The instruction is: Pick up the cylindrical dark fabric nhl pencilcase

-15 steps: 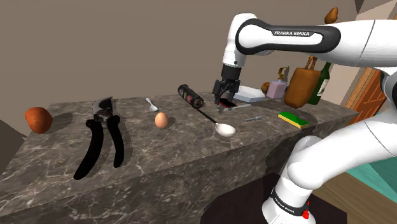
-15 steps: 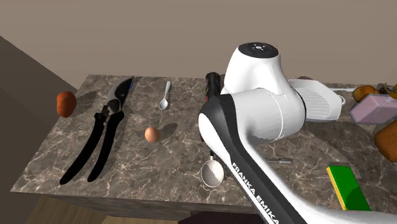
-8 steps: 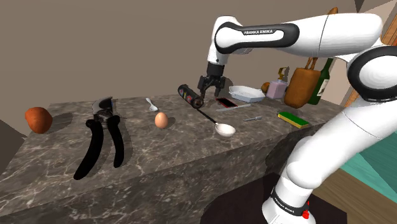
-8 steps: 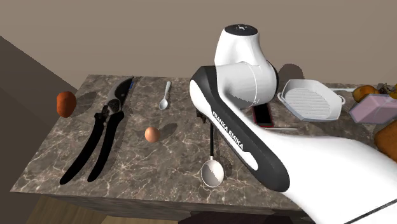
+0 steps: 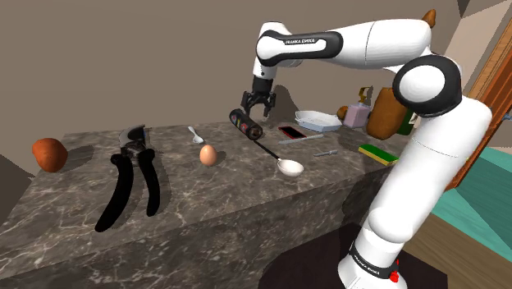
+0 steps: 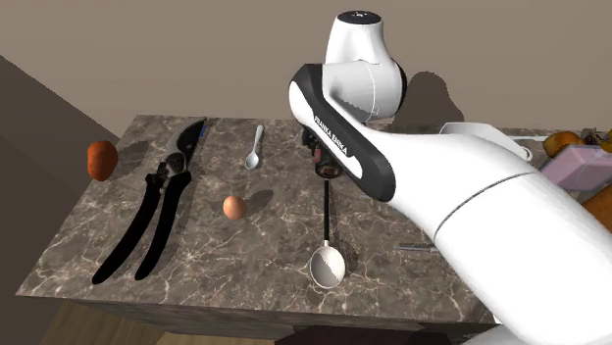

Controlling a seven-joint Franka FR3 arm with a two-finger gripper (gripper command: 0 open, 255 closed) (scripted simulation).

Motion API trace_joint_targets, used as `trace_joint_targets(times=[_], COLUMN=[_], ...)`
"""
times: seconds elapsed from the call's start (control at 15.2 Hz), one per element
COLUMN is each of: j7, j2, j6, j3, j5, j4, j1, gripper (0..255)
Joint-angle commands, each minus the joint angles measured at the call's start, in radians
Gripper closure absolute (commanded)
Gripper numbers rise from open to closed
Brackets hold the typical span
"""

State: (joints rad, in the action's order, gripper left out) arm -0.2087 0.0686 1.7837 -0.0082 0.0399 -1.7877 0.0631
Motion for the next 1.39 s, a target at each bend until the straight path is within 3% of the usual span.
trace_joint_targets(times=[0.0, 0.4, 1.06, 1.12, 1.32], j7=[-0.009, -0.037, -0.036, -0.035, -0.035], j2=[-0.085, -0.331, -0.325, -0.326, -0.326], j6=[-0.001, -0.055, 0.050, 0.048, 0.049], j3=[-0.007, -0.027, -0.027, -0.027, -0.027], j5=[-0.004, -0.008, -0.008, -0.008, -0.008], j4=[0.091, 0.407, 0.296, 0.299, 0.298], j1=[0.007, 0.028, 0.028, 0.028, 0.028], gripper=[0, 0, 0, 255, 255])
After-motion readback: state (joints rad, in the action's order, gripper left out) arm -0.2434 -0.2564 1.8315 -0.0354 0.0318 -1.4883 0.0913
